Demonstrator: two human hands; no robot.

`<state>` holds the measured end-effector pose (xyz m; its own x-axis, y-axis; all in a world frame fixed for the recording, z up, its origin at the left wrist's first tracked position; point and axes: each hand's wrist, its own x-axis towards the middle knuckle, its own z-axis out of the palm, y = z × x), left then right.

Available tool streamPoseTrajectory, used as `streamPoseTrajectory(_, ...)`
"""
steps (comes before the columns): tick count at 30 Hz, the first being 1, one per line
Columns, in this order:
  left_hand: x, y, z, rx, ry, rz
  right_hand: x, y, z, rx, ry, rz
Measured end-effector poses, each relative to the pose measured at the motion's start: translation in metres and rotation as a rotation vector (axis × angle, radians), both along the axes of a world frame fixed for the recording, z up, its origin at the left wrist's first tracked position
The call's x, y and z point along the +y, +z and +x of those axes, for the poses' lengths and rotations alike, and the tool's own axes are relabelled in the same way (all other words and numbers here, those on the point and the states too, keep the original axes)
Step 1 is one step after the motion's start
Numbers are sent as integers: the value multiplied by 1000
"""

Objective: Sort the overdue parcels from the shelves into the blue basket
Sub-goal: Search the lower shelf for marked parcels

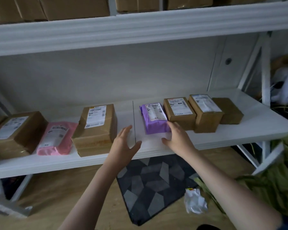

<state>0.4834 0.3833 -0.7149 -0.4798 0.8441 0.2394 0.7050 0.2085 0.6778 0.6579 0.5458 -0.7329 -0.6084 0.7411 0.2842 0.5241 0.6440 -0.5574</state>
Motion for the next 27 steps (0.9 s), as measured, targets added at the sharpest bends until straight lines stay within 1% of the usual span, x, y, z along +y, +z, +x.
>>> streamPoseTrajectory(2, 20, -8, -4, 5, 26, -67, 2, -4, 0, 32, -29, 21)
streamPoseTrajectory(6, 56, -23, -7, 38, 44, -153, 17, -6, -5, -65, -110, 112)
streamPoseTrajectory(8, 76, -30, -12, 47, 40, -206, 27, -1, -9, -99, -133, 97)
streamPoseTrajectory(11, 105, -29, -20, 81, 40, -328, 44, 7, -17, -175, -98, -1)
streamPoseTrajectory(12, 112, -29, -25, 65, 39, -327, 48, 8, -20, -204, -82, -30)
streamPoseTrajectory(15, 123, -27, -33, 4, 14, -244, 59, 7, -30, -218, -45, -73)
streamPoseTrajectory(18, 124, -27, -33, -22, -47, -193, 56, 5, -39, -272, 27, -59)
streamPoseTrajectory(22, 118, -27, -19, -102, -122, -130, 47, -1, -44, -240, 58, -28)
streamPoseTrajectory(24, 110, -26, -12, -97, -156, -120, 42, -3, -43, -224, 71, 4)
streamPoseTrajectory(27, 92, -24, -4, -42, -180, -114, 32, -7, -39, -183, 71, 14)
